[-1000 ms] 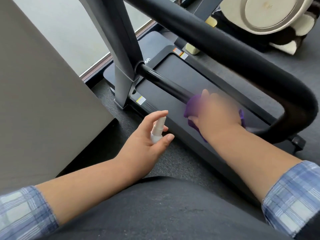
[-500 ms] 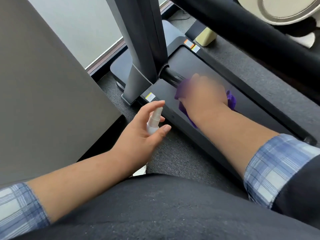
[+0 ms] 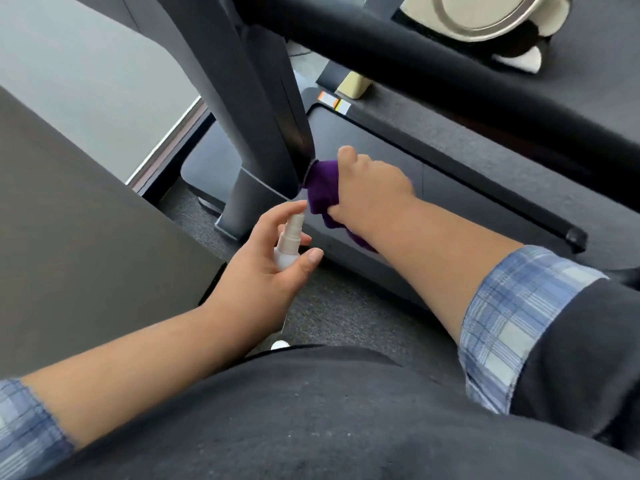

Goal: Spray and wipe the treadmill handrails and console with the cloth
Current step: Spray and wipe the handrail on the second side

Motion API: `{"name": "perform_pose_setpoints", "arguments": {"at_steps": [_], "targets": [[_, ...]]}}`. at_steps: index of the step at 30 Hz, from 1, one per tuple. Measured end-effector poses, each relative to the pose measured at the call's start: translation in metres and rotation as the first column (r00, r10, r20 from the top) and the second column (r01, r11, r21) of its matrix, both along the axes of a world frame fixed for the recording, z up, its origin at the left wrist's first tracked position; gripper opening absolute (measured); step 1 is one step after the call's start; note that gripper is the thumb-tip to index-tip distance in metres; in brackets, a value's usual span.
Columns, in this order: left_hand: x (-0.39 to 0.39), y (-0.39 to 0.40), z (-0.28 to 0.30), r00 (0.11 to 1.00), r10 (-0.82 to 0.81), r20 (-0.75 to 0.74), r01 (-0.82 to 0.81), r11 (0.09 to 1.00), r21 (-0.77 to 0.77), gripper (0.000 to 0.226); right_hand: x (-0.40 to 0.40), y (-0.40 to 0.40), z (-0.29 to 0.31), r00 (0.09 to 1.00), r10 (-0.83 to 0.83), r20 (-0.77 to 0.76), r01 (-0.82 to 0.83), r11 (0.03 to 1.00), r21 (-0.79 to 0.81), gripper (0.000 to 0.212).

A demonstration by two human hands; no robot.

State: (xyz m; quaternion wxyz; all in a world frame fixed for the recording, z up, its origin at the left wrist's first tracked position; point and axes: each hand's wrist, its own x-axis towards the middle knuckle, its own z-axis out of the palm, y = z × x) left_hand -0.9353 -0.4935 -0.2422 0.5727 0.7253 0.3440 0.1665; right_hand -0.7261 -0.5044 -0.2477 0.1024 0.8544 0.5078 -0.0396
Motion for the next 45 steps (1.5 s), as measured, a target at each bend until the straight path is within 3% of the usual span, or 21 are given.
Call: {"name": "perform_pose_setpoints", "arguments": {"at_steps": [4, 8, 19, 29, 38, 45], "targets": [[0.016, 0.008, 0.002, 0.993, -0.095, 0.067, 0.097, 0.995, -0.016, 0.057, 0.014, -0.043, 0.015, 0.995, -0.103, 0.003, 0.103, 0.995, -0.012, 0.066], [0.020, 0.017, 0.005, 0.987, -0.140, 0.076, 0.141, 0.990, -0.010, 0.061, 0.003, -0.055, 0.011, 0.974, -0.083, 0.211, 0.090, 0.996, -0.024, 0.065], [0.005, 0.051, 0.001, 0.994, -0.106, -0.018, 0.106, 0.994, -0.025, 0.053, -0.009, -0.014, -0.008, 0.974, -0.092, 0.208, 0.099, 0.995, -0.024, 0.075], [0.006, 0.042, 0.004, 0.987, -0.160, 0.006, 0.160, 0.987, 0.032, 0.054, -0.019, 0.046, -0.007, 0.999, -0.043, -0.028, 0.043, 0.999, 0.004, 0.030], [0.013, 0.017, 0.009, 0.976, -0.216, 0.013, 0.214, 0.973, 0.087, 0.060, -0.011, 0.019, 0.003, 0.996, -0.071, -0.047, 0.070, 0.997, -0.029, 0.043], [0.027, -0.015, 0.016, 0.966, -0.256, -0.026, 0.257, 0.961, 0.104, 0.060, 0.007, -0.049, 0.009, 0.992, -0.122, 0.014, 0.122, 0.993, -0.006, 0.050]]}}
